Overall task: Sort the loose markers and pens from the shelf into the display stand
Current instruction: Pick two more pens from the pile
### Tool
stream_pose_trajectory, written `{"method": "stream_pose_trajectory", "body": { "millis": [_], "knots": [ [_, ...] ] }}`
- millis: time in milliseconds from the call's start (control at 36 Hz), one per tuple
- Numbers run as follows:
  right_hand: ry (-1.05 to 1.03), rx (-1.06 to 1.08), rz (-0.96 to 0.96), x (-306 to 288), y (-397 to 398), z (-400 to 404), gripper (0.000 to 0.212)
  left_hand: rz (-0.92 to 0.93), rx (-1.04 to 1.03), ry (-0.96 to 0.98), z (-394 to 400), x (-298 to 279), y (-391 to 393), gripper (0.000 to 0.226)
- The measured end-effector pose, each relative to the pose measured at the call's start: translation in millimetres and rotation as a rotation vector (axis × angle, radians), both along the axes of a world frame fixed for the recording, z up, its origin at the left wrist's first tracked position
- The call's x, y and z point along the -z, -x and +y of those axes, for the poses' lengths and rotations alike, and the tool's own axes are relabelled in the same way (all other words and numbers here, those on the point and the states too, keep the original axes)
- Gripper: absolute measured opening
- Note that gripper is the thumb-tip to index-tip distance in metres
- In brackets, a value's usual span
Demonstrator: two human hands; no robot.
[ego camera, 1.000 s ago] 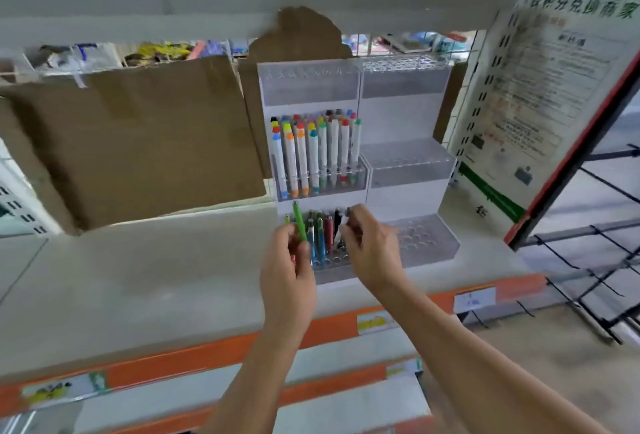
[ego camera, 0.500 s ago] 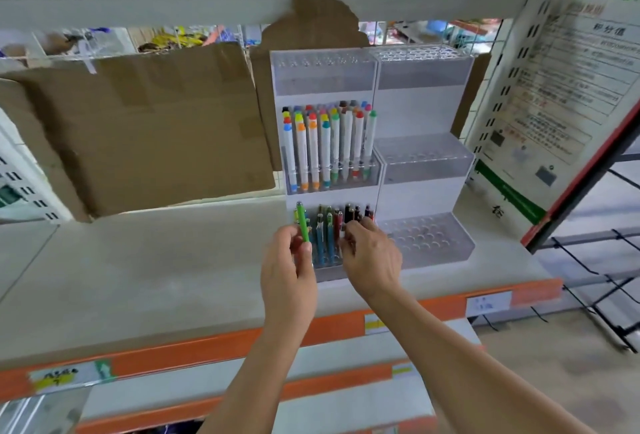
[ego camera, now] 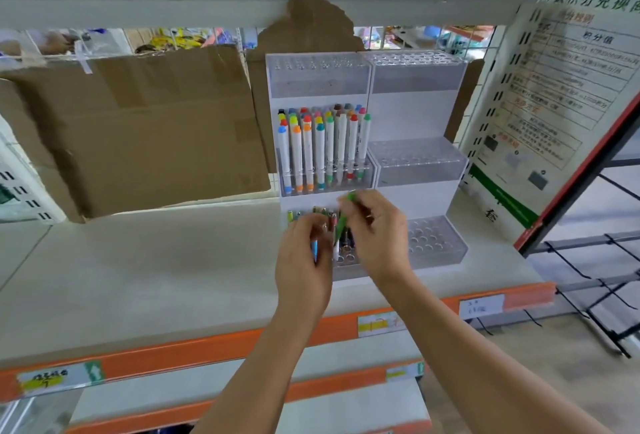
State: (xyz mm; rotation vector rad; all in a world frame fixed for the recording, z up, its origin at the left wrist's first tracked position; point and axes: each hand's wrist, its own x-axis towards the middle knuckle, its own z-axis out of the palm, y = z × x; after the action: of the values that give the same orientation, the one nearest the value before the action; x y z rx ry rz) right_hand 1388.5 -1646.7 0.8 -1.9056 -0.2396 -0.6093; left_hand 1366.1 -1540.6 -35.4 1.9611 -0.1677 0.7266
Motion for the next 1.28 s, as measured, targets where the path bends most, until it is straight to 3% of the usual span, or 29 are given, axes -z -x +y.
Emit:
{"method": "stream_pose_trajectory", "body": {
  "millis": [111,194,500,833,1139,1278],
  "knots": [
    [-0.043,0.168,-0.042,4,-9,-26,0.015,0.025,-0.064,-0.019,14,-1,-2,0.025],
    [0.078,0.159,-0.049,14,-10,-30,0.007,0.045,-0.110,-0.035,20,-3,-2,0.029],
    [0.369,0.058,0.078,45,-19,-21,0.015,0.104,-0.132,-0.079,30,1,-1,0.052],
    [0.462,0.102,0.212,44,-22,-16,0.015,0.198,-0.162,-0.110,41,3,1,0.039],
    [0.578,0.127,0.319,40,-14,-16,0.016,0.251,-0.199,-0.124,48,2,7,0.050],
    [0.532,0.213,0.085,25,-7,-13,0.032,0.328,-0.239,-0.206,58,10,16,0.038]
  ]
}}
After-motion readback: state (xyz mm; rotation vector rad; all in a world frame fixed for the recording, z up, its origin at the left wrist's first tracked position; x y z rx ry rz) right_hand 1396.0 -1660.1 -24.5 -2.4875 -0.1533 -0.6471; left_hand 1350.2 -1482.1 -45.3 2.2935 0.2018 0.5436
